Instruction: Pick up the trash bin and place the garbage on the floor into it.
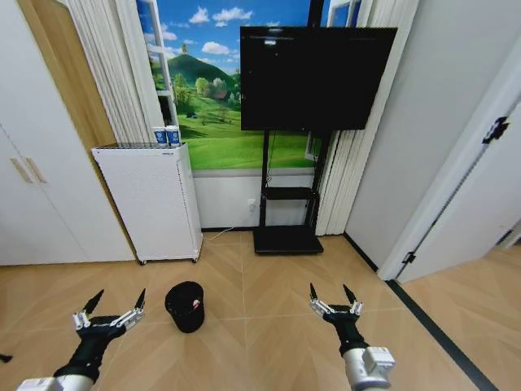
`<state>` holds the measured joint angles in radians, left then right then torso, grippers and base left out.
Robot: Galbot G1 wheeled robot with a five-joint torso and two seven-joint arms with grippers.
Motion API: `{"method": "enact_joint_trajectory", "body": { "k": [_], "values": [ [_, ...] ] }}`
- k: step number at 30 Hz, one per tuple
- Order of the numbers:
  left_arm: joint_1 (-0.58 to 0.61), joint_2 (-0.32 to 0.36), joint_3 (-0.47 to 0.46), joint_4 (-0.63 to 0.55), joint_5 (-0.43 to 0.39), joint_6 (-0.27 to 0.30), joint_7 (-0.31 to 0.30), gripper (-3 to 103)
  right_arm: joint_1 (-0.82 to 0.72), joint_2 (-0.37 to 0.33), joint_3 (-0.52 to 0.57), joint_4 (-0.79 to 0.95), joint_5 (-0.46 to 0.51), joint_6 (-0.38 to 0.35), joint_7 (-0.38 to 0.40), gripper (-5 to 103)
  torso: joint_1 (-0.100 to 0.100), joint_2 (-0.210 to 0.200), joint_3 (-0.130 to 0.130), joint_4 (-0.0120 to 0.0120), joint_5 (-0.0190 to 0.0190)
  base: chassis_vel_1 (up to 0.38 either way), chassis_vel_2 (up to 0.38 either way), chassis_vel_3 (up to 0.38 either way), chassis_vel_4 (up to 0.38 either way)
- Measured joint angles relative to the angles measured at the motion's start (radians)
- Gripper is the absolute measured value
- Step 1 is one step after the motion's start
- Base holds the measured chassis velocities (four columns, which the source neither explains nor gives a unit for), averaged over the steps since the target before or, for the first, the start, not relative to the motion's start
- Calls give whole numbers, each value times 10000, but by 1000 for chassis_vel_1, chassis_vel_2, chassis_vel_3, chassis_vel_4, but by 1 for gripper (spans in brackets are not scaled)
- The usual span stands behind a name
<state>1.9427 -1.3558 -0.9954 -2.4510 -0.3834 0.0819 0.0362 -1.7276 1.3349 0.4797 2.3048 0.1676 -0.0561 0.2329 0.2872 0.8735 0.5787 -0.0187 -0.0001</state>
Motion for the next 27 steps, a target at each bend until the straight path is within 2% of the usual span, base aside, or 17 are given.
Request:
{"method": "enact_joint_trajectory", "body": {
  "k": [27],
  "values": [
    [2, 0, 0, -1, 0, 0, 0, 100, -4, 0, 0, 1, 0, 1, 1, 100, -3, -1, -3, -1, 3, 217, -214, -210, 215]
  ]
}}
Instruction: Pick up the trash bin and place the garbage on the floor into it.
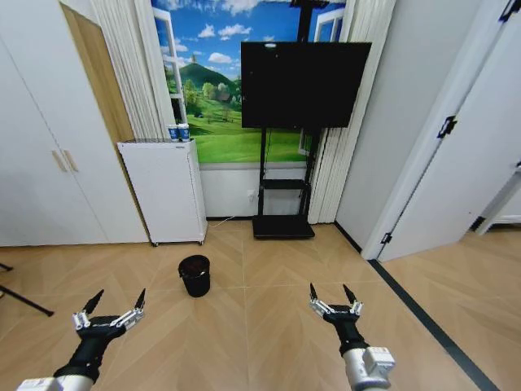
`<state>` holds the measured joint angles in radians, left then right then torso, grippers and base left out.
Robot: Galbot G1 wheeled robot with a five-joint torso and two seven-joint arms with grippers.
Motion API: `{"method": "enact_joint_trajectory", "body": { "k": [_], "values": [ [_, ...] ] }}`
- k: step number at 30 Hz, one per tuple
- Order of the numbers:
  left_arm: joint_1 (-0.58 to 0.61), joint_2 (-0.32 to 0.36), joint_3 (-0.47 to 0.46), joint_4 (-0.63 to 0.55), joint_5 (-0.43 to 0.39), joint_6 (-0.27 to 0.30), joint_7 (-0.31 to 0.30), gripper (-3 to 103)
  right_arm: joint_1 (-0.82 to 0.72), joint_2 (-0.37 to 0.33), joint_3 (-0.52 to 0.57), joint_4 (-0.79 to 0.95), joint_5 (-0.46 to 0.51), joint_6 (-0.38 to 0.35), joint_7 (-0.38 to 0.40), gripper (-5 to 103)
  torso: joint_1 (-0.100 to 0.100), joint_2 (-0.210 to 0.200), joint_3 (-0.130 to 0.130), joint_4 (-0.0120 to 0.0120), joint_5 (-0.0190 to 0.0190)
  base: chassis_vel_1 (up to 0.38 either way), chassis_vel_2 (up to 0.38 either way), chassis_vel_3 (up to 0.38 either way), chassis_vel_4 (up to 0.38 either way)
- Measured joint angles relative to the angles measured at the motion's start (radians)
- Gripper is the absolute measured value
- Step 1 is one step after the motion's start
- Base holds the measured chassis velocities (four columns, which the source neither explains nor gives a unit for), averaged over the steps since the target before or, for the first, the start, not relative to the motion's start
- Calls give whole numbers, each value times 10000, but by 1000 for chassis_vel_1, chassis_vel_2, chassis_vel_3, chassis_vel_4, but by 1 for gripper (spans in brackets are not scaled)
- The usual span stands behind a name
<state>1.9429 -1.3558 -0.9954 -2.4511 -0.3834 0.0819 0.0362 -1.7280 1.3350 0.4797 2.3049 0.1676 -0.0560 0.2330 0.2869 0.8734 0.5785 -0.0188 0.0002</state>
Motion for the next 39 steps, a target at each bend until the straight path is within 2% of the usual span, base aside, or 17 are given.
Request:
{"method": "enact_joint_trajectory", "body": {
  "k": [11, 39],
  "values": [
    [0, 0, -1, 1, 0, 0, -1, 100, 3, 1, -1, 0, 0, 0, 0, 100, 1, -1, 2, 3, -4, 154, -163, -160, 161],
    [0, 0, -1, 1, 0, 0, 0, 100, 5, 0, -1, 0, 0, 0, 0, 100, 3, -2, 2, 1, -2, -6, 4, 5, -5]
  ]
}}
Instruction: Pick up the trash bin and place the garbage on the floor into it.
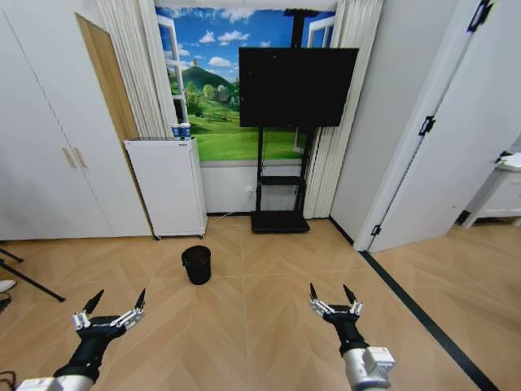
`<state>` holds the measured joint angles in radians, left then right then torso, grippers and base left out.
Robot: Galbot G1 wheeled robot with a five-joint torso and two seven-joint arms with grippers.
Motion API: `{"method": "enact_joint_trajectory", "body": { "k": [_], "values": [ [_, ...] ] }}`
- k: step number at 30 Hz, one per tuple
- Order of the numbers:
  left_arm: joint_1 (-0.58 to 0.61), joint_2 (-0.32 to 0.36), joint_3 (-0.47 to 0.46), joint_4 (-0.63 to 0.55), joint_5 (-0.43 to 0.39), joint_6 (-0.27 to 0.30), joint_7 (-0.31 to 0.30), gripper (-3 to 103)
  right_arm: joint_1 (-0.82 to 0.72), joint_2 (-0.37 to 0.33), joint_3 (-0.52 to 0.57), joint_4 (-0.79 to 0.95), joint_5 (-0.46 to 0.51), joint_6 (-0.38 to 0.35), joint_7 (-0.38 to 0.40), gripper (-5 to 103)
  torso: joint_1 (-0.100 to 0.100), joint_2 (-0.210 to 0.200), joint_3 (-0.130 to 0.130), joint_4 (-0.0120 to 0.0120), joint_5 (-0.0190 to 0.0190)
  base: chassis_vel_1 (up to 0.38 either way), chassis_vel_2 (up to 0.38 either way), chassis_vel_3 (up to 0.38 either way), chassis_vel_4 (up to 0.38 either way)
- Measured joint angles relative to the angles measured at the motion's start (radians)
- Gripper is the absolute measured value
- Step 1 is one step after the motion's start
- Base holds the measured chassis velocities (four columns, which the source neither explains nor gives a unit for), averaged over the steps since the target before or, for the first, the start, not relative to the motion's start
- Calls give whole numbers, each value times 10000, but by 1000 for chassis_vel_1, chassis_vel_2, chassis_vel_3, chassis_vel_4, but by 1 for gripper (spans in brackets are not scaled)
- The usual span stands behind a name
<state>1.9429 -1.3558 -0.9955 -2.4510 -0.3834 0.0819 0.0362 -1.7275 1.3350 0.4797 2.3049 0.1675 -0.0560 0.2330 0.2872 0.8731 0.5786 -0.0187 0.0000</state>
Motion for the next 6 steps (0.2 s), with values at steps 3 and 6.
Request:
{"method": "enact_joint_trajectory", "body": {
  "k": [3, 6],
  "values": [
    [0, 0, 0, 0, 0, 0, 0, 100, -1, 0, 0, -1, 0, 0, 0, 100, -1, -1, 0, 0, 0, 0, 0, 0, 0],
    [0, 0, 0, 0, 0, 0, 0, 100, 0, 0, 0, 0, 0, 0, 0, 100, 0, 0, 0, 0, 0, 0, 0, 0, 0]
  ]
}}
